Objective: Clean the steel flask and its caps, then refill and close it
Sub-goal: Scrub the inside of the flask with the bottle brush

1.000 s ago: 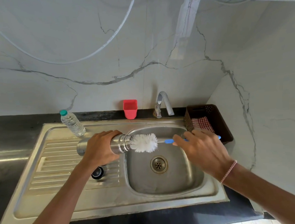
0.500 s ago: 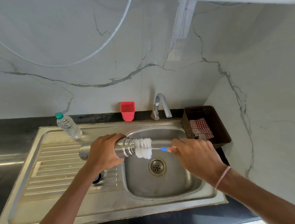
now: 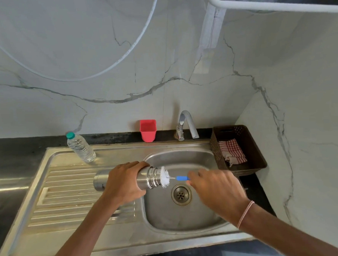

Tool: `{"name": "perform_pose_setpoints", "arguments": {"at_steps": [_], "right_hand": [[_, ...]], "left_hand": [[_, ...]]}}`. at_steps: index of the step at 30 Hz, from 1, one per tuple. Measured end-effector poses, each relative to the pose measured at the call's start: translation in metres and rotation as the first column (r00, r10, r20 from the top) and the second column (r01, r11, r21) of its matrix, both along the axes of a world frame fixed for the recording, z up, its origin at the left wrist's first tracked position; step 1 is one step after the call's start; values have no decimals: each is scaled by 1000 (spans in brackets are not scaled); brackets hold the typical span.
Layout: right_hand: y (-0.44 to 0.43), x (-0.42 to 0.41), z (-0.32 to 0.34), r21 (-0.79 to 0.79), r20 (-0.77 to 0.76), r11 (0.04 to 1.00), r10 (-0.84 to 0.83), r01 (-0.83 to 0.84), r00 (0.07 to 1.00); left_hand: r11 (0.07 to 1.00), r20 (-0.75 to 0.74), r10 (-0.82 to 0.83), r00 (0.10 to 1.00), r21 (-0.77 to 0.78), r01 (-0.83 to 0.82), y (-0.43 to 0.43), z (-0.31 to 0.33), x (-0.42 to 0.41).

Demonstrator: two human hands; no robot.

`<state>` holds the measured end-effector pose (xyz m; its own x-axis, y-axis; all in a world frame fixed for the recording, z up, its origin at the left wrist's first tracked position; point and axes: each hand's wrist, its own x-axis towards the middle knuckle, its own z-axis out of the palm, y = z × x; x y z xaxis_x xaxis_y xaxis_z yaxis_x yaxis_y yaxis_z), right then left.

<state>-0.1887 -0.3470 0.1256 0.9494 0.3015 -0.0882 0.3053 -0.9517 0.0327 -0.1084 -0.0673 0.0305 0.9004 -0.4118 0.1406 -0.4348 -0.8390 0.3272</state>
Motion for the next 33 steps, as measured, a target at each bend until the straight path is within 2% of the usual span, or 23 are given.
{"name": "perform_pose_setpoints", "arguments": {"at_steps": [2,4,5,6,7,8,9,10,12,14,15,16,17,19,20,21,22,24,26,28,29,32,33], "right_hand": [[3,-6,-7,-124,104,990,83,-70,991],[9,-6,-8,78,-17,997,28,-27,999],[13,-1,-5,290,-197,949,-64,120,978],[15,3,-4,440,-444,830,-130,342,886],[16,6,-5,495,-671,653,-131,573,730],[16,8,-5,493,-761,546,-106,677,640],[14,11,-7,528,-735,538,-99,657,671],[14,12,-7,557,-646,622,-91,549,758],[12,4,-15,330,-282,932,-53,149,958],[17,1,-11,92,-154,996,-6,21,988],[20,2,-15,62,-87,997,52,-46,995],[23,-6,-15,82,-141,997,18,-6,990],[23,-5,-14,224,-233,972,-23,76,972],[16,4,-10,495,-617,747,-58,444,785],[8,7,-14,561,-641,678,-6,474,768],[7,11,-16,605,-571,673,-5,425,821],[8,14,-16,527,-521,787,3,319,853],[12,4,-21,193,-358,977,-11,86,934],[18,1,-26,111,-190,993,-18,40,982],[25,-1,-25,335,-304,933,-25,131,952],[24,3,-21,483,-475,826,-34,292,880],[17,10,-28,603,-413,754,13,262,911],[21,7,-25,555,-432,792,13,255,902]], "left_hand": [[1000,-4,-1,1000,-18,1,3,2,1],[1000,6,-19,1000,3,19,3,6,1],[999,13,-41,999,20,41,2,7,0],[997,21,-71,997,31,71,-1,7,-1],[995,24,-99,995,34,98,-3,7,-2],[993,19,-116,993,34,115,-5,6,-4],[992,7,-120,993,37,119,-6,5,-4],[992,-4,-114,993,44,114,-7,5,-5],[995,-22,-84,996,42,85,-8,5,-6],[999,-41,-44,998,2,44,-9,5,-7],[999,-39,-39,998,-12,38,-9,5,-8],[999,-28,-40,999,-14,40,-9,5,-9],[999,-11,-44,999,-12,44,-9,5,-9],[998,14,-57,998,-13,57,-8,6,-8],[998,17,-67,998,-3,68,-8,6,-8],[997,15,-71,997,13,71,-9,6,-8],[998,6,-60,998,23,60,-9,5,-8],[1000,-24,-11,1000,4,11,-9,3,-8],[1000,-42,13,999,-13,-13,-8,2,-8],[1000,-27,-21,999,13,22,-7,0,-9],[999,-23,-38,999,26,38,-6,0,-11],[998,-50,-22,999,63,25,-5,-2,-15],[997,-54,-10,999,76,14,-6,-3,-16]]}}
